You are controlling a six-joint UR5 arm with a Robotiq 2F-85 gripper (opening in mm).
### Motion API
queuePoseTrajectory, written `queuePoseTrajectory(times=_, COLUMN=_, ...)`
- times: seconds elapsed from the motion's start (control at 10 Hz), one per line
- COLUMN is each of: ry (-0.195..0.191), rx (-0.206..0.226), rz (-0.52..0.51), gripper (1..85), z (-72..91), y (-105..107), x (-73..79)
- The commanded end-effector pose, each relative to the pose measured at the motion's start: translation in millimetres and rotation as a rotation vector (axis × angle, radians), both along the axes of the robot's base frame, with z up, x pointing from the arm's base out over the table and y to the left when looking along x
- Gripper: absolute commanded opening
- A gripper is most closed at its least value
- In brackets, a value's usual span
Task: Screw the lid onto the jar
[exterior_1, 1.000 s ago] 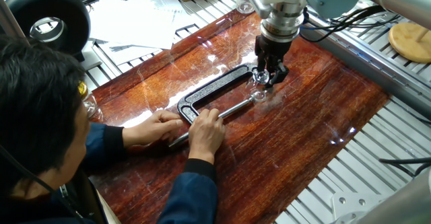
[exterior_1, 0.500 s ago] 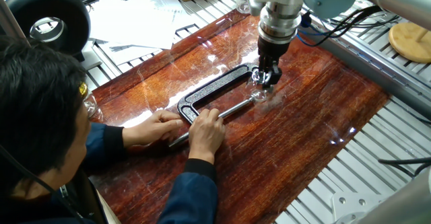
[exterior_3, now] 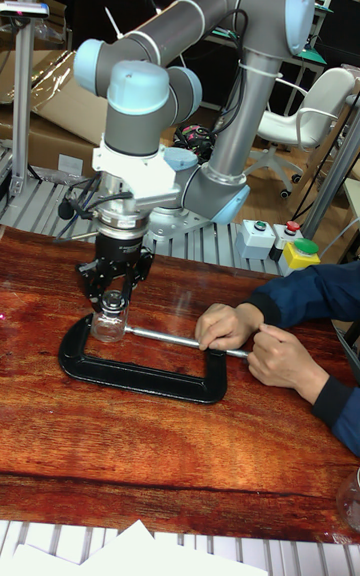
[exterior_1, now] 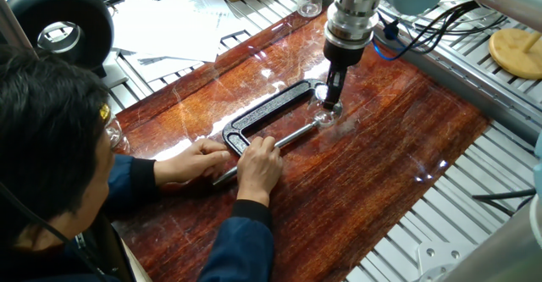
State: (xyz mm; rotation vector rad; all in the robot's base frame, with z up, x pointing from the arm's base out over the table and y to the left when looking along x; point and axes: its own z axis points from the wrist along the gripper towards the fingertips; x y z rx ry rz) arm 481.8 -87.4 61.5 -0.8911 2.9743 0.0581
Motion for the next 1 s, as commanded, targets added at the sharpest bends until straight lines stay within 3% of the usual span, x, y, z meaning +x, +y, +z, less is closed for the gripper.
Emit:
queuePoseTrajectory(times=0.0, ry=-0.016, rx=0.027, rz=-0.090, gripper=42.3, z=-1.7, y=1, x=7.4)
queuePoseTrajectory(times=0.1, ry=-0.019, rx=0.022, rz=-0.086, gripper=56.0, z=3.2, y=-1, x=9.5)
queuePoseTrajectory(times=0.2, ry=-0.016, rx=-0.005, rz=-0.082, gripper=59.3, z=9.4, y=-8, x=10.0)
queuePoseTrajectory(times=0.4, ry=-0.028, rx=-0.008, rz=-0.087, gripper=66.3, z=7.2, y=-2, x=11.0)
queuePoseTrajectory(times=0.7, ry=-0.020, rx=-0.008, rz=-0.090, gripper=69.7, z=17.0, y=21, x=9.0)
queuePoseTrajectory(times=0.9, ry=-0.010, rx=-0.008, rz=-0.067, gripper=69.7, z=16.1, y=22, x=6.8)
